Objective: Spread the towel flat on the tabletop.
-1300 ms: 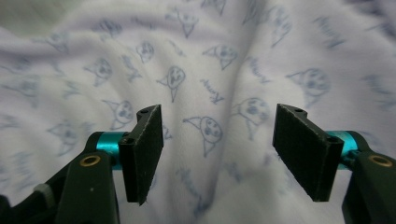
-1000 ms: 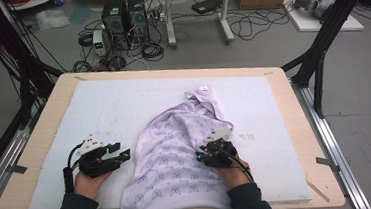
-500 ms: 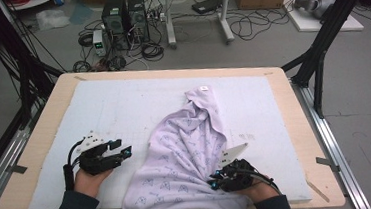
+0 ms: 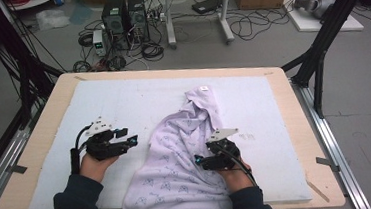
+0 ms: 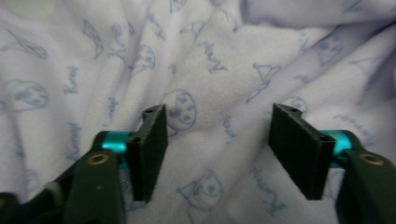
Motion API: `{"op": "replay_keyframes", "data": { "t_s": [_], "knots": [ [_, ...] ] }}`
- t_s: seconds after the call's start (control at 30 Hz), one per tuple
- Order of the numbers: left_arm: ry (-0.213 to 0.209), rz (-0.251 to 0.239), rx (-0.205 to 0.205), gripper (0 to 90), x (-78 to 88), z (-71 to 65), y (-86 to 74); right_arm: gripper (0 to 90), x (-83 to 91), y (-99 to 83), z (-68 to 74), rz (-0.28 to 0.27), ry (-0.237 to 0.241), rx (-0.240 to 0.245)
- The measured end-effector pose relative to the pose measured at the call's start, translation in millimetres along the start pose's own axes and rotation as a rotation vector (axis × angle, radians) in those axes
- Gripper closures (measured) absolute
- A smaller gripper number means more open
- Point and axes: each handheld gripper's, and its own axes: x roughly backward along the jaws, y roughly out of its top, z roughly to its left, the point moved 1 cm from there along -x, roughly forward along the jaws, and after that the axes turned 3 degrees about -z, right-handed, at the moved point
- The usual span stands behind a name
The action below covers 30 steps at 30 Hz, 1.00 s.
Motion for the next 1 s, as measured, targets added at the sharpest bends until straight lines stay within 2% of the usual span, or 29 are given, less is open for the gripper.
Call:
{"op": "replay_keyframes", "data": {
  "t_s": [0.07,0.1,0.2,0.3,0.37,0.4,0.43,0.53,0.73,0.8,0.83,0.87,0.93,1.0],
  "knots": [
    [-0.002,0.011,-0.005,46.8,-4.1,0.8,3.2,49.5,-6.7,-0.8,1.2,0.039,0.007,0.016],
    [-0.003,0.016,-0.003,46.8,-6.1,1.2,4.8,54.6,-7.6,-1.5,1.9,0.032,0.02,0.022],
    [0.008,0.014,-0.002,46.8,-10.0,2.1,8.1,77.8,-3.1,-2.8,5.2,0.034,0.062,0.054],
    [0.011,0.007,0.003,46.6,-13.5,1.5,10.2,83.1,1.0,-4.6,7.1,0.047,0.111,0.077],
    [0.006,0.005,-0.002,46.6,-15.0,0.2,12.6,83.3,4.2,-6.7,7.4,0.06,0.168,0.091],
    [0.002,0.005,-0.006,46.6,-15.8,-0.4,14.2,83.3,7.8,-9.6,8.9,0.069,0.224,0.115],
    [0.0,0.005,-0.008,46.6,-16.6,-1.1,15.9,83.3,7.8,-9.6,8.9,0.069,0.224,0.115],
    [-0.01,-0.015,-0.01,46.3,-20.1,-2.7,20.7,83.7,14.7,-13.7,12.2,0.098,0.299,0.143],
    [-0.028,-0.002,-0.011,45.9,-32.5,-7.0,26.0,83.0,31.6,-27.0,18.7,0.17,0.467,0.179],
    [-0.041,0.01,-0.02,45.7,-38.9,-9.8,28.3,72.1,36.7,-28.7,18.5,0.163,0.474,0.187],
    [-0.047,0.015,-0.024,45.6,-42.8,-11.9,29.7,62.8,39.4,-28.1,16.6,0.146,0.471,0.156],
    [-0.055,0.015,-0.024,45.5,-47.1,-14.8,31.3,58.4,41.6,-26.8,12.9,0.112,0.46,0.118],
    [-0.073,0.022,-0.027,45.2,-56.0,-20.1,34.6,53.3,47.8,-23.7,6.4,0.032,0.432,0.069],
    [-0.089,0.021,-0.031,44.9,-64.5,-26.7,38.9,51.3,52.5,-21.0,0.6,-0.028,0.382,0.042]
  ]
}}
